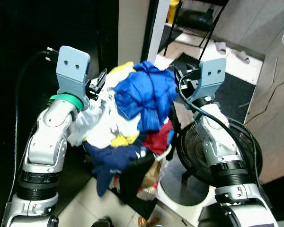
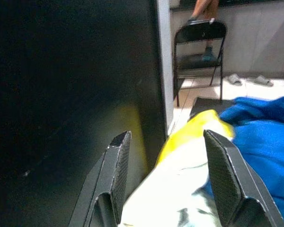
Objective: Clothes washing
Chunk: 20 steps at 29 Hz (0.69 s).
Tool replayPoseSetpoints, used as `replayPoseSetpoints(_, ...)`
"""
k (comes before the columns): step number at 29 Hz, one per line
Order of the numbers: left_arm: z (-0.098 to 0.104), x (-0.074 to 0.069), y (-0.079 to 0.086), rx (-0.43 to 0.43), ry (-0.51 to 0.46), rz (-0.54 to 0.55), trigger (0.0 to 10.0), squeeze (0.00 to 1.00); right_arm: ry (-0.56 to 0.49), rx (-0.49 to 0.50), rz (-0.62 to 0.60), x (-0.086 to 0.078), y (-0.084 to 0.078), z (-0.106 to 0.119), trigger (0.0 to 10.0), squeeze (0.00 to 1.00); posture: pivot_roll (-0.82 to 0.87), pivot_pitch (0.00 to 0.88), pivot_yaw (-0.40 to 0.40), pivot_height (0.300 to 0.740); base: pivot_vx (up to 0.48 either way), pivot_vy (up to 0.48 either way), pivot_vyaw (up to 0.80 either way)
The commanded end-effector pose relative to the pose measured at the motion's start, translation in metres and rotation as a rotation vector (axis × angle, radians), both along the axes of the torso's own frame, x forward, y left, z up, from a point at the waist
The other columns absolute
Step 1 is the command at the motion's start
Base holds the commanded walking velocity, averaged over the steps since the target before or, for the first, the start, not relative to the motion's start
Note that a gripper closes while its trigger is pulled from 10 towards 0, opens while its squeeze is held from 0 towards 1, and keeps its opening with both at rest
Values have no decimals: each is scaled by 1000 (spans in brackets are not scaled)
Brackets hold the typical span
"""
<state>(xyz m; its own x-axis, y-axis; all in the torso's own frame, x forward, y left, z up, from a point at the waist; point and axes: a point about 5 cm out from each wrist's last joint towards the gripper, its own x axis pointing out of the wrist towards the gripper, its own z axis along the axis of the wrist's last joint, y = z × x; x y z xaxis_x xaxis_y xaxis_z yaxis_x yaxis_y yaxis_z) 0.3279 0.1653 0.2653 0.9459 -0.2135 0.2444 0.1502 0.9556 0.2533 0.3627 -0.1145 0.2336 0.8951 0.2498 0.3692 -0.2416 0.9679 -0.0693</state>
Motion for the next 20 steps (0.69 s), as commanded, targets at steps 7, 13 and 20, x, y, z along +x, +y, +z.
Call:
replayPoseSetpoints(7, -6, 0, -3, 9, 24, -14, 10000, 0, 10, -8, -12, 0, -4, -4, 10000, 0, 77, 54, -51, 740, 0, 0, 0)
replayPoseSetpoints(13, -5, 0, -3, 9, 23, -16, 10000, 0, 10, -8, -12, 0, -4, -4, 10000, 0, 77, 54, -51, 740, 0, 0, 0)
replayPoseSetpoints(20, -7, -2, -5, 15, 25, -39, 10000, 0, 11, -6, -13, 0, -4, -4, 10000, 0, 78, 53, -49, 740, 0, 0, 0)
